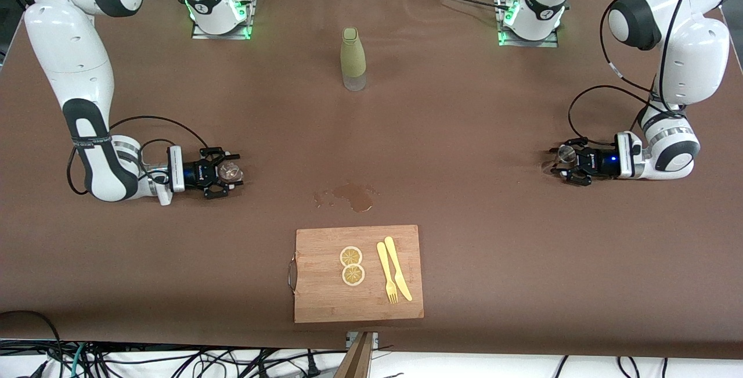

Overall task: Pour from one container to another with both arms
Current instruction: 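Grasp the glass cup with the right gripper while the left gripper grasps the jigger, then lift the glass cup with the right gripper while the left gripper brings the jigger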

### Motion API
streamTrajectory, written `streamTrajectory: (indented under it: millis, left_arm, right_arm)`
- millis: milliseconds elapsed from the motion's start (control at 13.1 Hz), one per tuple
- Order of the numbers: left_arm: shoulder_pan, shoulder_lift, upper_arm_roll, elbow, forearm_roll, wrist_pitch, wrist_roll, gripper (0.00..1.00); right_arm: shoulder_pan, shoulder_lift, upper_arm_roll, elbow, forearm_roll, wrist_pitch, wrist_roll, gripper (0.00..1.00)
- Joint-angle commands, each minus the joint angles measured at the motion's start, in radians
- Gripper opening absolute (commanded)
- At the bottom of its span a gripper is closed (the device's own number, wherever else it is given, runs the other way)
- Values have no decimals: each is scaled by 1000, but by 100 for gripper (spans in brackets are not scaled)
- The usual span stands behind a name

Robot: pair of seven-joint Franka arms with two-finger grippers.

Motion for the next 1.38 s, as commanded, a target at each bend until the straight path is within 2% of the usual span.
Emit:
streamTrajectory:
  millis: [0,76,229,611,764,917,1299]
  left_arm:
    - [-11,-9,20,-34,-2,9,164,61]
    - [-11,-9,20,-34,-2,9,165,58]
    - [-11,-9,20,-34,-2,9,165,41]
    - [-13,-9,19,-40,0,9,165,40]
    - [-13,-7,17,-40,0,9,171,29]
    - [-13,-6,16,-40,-2,11,202,0]
    - [-13,-6,-16,-40,-17,17,222,0]
  right_arm:
    - [-1,32,4,31,19,-8,-3,25]
    - [-1,32,7,31,19,-6,1,16]
    - [-1,32,9,31,25,-8,7,14]
    - [0,31,12,32,58,-17,35,3]
    - [-1,28,38,45,60,-17,70,1]
    - [-1,21,68,63,58,-35,122,1]
    - [6,20,188,166,55,-55,278,1]
